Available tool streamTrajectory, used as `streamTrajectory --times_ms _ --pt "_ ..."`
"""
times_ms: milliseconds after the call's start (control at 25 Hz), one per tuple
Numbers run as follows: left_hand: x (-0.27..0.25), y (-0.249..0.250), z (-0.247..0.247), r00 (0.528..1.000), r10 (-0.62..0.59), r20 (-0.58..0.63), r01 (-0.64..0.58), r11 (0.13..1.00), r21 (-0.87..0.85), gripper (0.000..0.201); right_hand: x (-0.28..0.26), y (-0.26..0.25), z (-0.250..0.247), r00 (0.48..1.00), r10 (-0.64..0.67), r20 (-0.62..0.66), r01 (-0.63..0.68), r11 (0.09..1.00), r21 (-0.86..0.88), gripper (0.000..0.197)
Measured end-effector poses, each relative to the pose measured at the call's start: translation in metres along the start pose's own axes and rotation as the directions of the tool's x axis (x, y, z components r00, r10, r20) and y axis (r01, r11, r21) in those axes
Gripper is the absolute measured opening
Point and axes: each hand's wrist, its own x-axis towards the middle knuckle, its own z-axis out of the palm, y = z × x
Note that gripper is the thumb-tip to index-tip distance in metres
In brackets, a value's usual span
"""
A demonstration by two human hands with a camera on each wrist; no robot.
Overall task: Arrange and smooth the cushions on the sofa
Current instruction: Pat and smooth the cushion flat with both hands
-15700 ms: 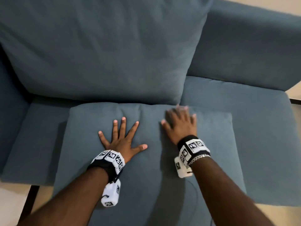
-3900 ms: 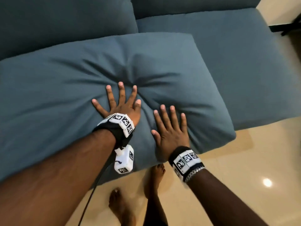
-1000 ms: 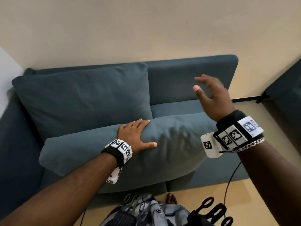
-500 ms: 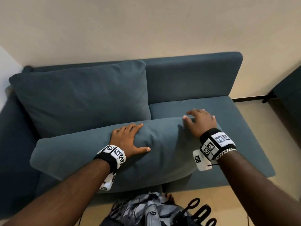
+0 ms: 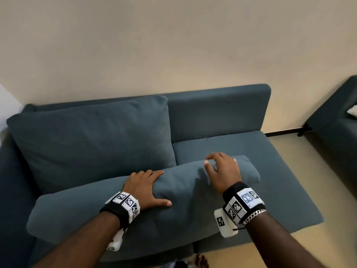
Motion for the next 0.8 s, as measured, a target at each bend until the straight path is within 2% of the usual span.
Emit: streamTrajectory --times_ms 40,80,120,160,200,240,280,320,360,400,440,480,520,560,600,640,680,720,760,800 --pt "-0.001 -0.003 -0.001 1.000 0.002 -0.007 -0.002 1.000 0.010 0.122 0.001 -0.010 -0.009 0.983 -0.022 -0.180 0.046 0.990 0.132 0.044" --pt "0.000 -0.005 -0.003 1.000 0.007 -0.006 -0.007 1.000 0.014 0.122 -0.001 -0.020 -0.011 0.953 -0.027 -0.301 0.088 0.977 0.192 0.043" --pt "0.001 -0.005 -0.004 1.000 0.008 -0.001 -0.008 1.000 0.012 0.122 -0.007 -0.025 -0.005 0.942 -0.044 -0.333 0.093 0.986 0.135 0.046" --pt "0.002 -0.005 -0.005 1.000 0.003 0.010 -0.003 1.000 0.002 0.122 -0.014 -0.026 0.010 0.966 -0.087 -0.243 0.085 0.996 -0.019 0.052" --pt "0.003 -0.005 -0.006 1.000 0.001 0.025 -0.001 1.000 -0.012 0.122 -0.026 -0.024 0.032 0.995 -0.100 -0.019 0.094 0.976 -0.195 0.055" --pt "0.002 -0.006 -0.005 0.999 0.009 0.040 -0.008 1.000 -0.021 0.122 -0.035 -0.017 0.053 0.973 -0.051 0.227 0.130 0.928 -0.348 0.058" --pt "0.000 -0.008 -0.004 0.998 0.026 0.052 -0.025 0.999 -0.023 0.123 -0.037 -0.013 0.060 0.927 0.017 0.375 0.156 0.891 -0.426 0.060" --pt "-0.002 -0.012 -0.004 0.997 0.047 0.054 -0.045 0.999 -0.020 0.124 -0.033 -0.015 0.059 0.911 0.065 0.407 0.129 0.893 -0.432 0.057" --pt "-0.004 -0.016 -0.004 0.997 0.061 0.040 -0.060 0.998 -0.018 0.124 -0.023 -0.025 0.050 0.922 0.094 0.376 0.057 0.927 -0.370 0.050" --pt "-0.007 -0.022 -0.003 0.998 0.061 0.017 -0.060 0.998 -0.021 0.125 -0.013 -0.038 0.037 0.945 0.069 0.318 0.017 0.965 -0.260 0.044" --pt "-0.011 -0.030 -0.003 0.998 0.058 -0.006 -0.058 0.998 -0.026 0.126 -0.005 -0.054 0.025 0.978 0.009 0.208 0.019 0.991 -0.132 0.043" --pt "-0.015 -0.038 -0.002 0.998 0.057 -0.022 -0.057 0.998 -0.032 0.127 -0.001 -0.071 0.013 0.997 -0.058 0.042 0.057 0.998 0.019 0.044" --pt "-0.020 -0.046 -0.001 0.998 0.059 -0.030 -0.060 0.998 -0.033 0.129 -0.005 -0.086 0.009 0.986 -0.090 -0.142 0.112 0.982 0.153 0.046" --pt "-0.026 -0.053 -0.001 0.998 0.059 -0.036 -0.060 0.998 -0.031 0.129 -0.014 -0.099 0.011 0.961 -0.081 -0.263 0.138 0.968 0.208 0.049" --pt "-0.031 -0.060 -0.001 0.998 0.050 -0.042 -0.052 0.998 -0.028 0.129 -0.026 -0.105 0.023 0.956 -0.084 -0.281 0.132 0.979 0.157 0.053" --pt "-0.037 -0.066 -0.001 0.998 0.038 -0.042 -0.039 0.999 -0.024 0.128 -0.039 -0.105 0.043 0.979 -0.114 -0.168 0.119 0.993 0.017 0.056" --pt "-0.044 -0.072 0.000 0.999 0.027 -0.035 -0.028 0.999 -0.018 0.127 -0.054 -0.099 0.069 0.992 -0.108 0.063 0.117 0.979 -0.166 0.058" --pt "-0.049 -0.075 0.001 1.000 0.018 -0.023 -0.018 1.000 -0.007 0.126 -0.066 -0.085 0.089 0.954 -0.036 0.297 0.136 0.937 -0.323 0.059" --pt "-0.058 -0.083 0.003 1.000 0.005 -0.010 -0.005 1.000 0.002 0.125 -0.071 -0.081 0.100 0.904 0.035 0.426 0.157 0.900 -0.407 0.059" --pt "-0.066 -0.092 0.004 1.000 -0.010 0.001 0.010 1.000 0.002 0.124 -0.070 -0.084 0.100 0.891 0.071 0.448 0.142 0.895 -0.423 0.058"
